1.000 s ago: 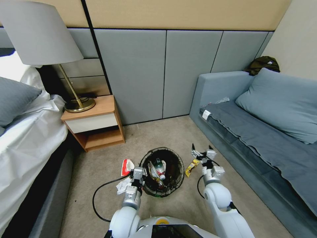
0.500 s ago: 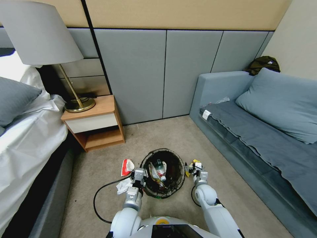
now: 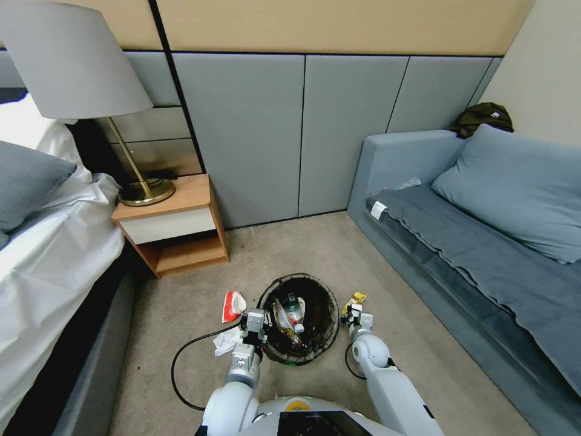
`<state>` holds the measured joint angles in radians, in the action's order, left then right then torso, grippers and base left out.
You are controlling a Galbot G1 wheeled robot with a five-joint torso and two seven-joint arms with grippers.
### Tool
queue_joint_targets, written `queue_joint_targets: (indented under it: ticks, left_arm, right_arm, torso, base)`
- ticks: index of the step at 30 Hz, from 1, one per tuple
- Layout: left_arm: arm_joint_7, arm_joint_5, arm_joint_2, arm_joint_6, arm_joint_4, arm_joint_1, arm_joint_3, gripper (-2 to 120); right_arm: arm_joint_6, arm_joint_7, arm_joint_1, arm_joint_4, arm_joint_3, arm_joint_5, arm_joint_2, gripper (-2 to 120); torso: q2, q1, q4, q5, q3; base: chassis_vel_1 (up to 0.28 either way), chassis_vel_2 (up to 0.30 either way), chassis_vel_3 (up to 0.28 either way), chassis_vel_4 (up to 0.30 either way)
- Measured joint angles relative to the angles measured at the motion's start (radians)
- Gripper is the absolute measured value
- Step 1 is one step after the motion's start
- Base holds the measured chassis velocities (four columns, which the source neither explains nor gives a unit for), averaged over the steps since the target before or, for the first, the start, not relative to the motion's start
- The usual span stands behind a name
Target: Pick up the trash bin, then pick up the garbage from the floor and place it into the trash bin.
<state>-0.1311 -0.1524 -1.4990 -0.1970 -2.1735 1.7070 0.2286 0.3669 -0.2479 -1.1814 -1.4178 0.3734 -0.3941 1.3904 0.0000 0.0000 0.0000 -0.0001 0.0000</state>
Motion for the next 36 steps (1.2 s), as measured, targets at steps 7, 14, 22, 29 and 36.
queue_joint_targets:
  ticks: [7,14,22,29,36]
  left_arm:
    - [-0.004,-0.002,-0.001,0.003,0.0,0.008,0.001,1]
    - [-0.006,-0.006,-0.003,0.005,0.003,0.011,0.0,1]
    - [-0.009,-0.006,0.001,0.006,0.003,0.015,0.007,1]
    - [-0.011,-0.005,0.001,0.007,0.003,0.016,0.007,1]
    - [-0.012,-0.005,0.002,0.008,0.004,0.02,0.007,1]
  right_arm:
    - [-0.045,0.044,0.046,0.071,0.012,0.022,0.007,100]
    - [-0.065,0.058,0.071,0.128,0.02,0.034,0.015,97]
    - [-0.109,0.09,0.087,0.23,0.052,0.071,0.022,73]
    - [-0.14,0.107,0.088,0.272,0.062,0.097,0.024,57]
    - [-0.162,0.121,0.099,0.306,0.068,0.115,0.026,52]
  torso:
    - [0.0,0.0,0.0,0.0001,0.0]
    - [0.0,0.0,0.0,0.0001,0.0]
    - [0.0,0.0,-0.0001,0.0,0.0]
    - [0.0,0.0,-0.0001,0.0001,0.0]
    - [0.0,0.0,0.0,0.0001,0.0]
  base:
    - [0.0,0.0,0.0,0.0]
    - [0.0,0.0,0.0,0.0]
    - [0.0,0.0,0.0,0.0]
    - [0.0,0.0,0.0,0.0]
    - [0.0,0.0,0.0,0.0]
